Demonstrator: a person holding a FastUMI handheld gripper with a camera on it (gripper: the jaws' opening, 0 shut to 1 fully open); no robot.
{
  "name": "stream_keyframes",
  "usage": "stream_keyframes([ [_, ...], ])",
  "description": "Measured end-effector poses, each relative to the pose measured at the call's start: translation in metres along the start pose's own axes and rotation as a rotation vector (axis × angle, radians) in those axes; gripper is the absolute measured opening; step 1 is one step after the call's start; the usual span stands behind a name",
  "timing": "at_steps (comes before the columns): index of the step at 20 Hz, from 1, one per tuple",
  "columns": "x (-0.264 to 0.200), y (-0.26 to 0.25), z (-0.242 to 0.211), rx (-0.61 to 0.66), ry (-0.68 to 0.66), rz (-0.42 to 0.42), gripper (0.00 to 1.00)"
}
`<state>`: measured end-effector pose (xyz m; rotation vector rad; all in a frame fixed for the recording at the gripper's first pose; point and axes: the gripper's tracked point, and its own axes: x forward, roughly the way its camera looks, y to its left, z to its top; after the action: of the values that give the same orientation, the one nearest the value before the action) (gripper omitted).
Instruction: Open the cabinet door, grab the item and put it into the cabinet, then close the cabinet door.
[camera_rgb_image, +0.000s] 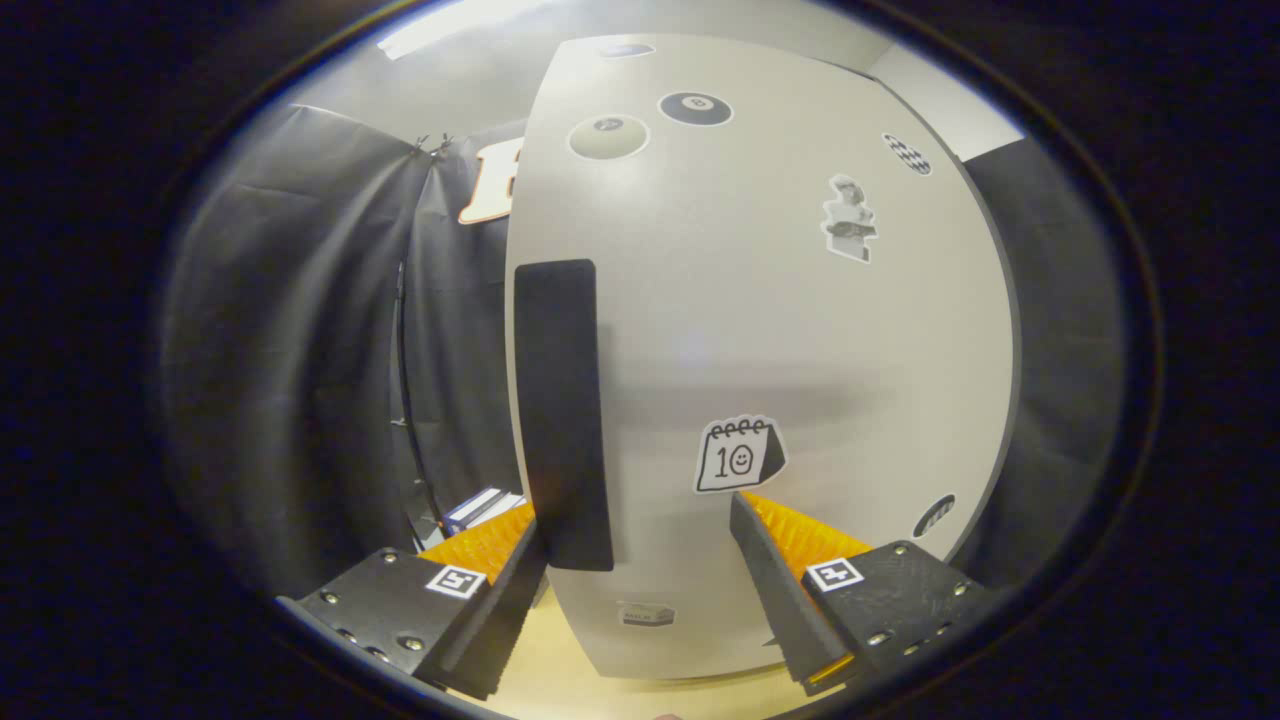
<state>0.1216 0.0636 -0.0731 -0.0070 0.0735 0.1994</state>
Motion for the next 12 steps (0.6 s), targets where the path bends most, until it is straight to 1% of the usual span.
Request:
stream_keyframes([
  [2,-0.0019,0.0016,0.0005,-0.003,-0.012,-0.028,1.00],
  [6,-0.0009,0.0016,-0.0004,-0.005,-0.014,-0.052,1.00],
  [11,-0.0002,0.0027,0.0008,-0.003,-0.026,-0.051,1.00],
  [12,-0.0009,0.0049,-0.0027,0.003,-0.007,-0.034,1.00],
])
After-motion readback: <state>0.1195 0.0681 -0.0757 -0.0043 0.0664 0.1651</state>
